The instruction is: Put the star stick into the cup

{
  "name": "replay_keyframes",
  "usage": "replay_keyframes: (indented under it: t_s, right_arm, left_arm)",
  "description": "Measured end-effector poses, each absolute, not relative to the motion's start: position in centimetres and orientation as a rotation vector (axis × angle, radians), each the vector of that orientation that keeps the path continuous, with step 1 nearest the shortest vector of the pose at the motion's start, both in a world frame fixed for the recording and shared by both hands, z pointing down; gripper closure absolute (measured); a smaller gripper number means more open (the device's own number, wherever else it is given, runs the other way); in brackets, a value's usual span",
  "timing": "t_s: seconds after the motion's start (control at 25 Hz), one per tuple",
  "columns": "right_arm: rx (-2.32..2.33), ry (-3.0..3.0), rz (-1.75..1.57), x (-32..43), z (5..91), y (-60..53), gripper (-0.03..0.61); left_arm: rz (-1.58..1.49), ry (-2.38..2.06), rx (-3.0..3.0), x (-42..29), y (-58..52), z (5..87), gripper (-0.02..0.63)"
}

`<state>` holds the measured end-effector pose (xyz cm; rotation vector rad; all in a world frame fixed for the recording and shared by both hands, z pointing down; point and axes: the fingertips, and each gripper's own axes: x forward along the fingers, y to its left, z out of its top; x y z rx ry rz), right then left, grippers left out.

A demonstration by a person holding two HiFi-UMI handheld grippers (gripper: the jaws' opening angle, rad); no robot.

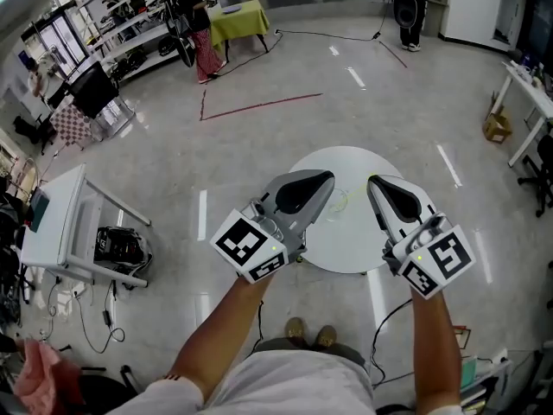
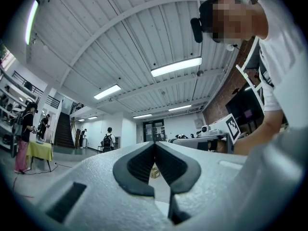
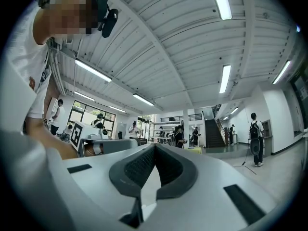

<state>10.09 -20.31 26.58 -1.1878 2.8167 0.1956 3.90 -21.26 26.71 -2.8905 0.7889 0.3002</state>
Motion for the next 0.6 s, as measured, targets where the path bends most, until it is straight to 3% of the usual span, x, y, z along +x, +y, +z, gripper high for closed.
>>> replay_keyframes:
  t_s: [0.6]
  right_arm:
    - [-1.243,2.794,0.163,11.3,27.5,-20.2,0.568]
  left_arm:
    - [0.287,0.784,-2.902,3.8,-21.0,27.5,0.598]
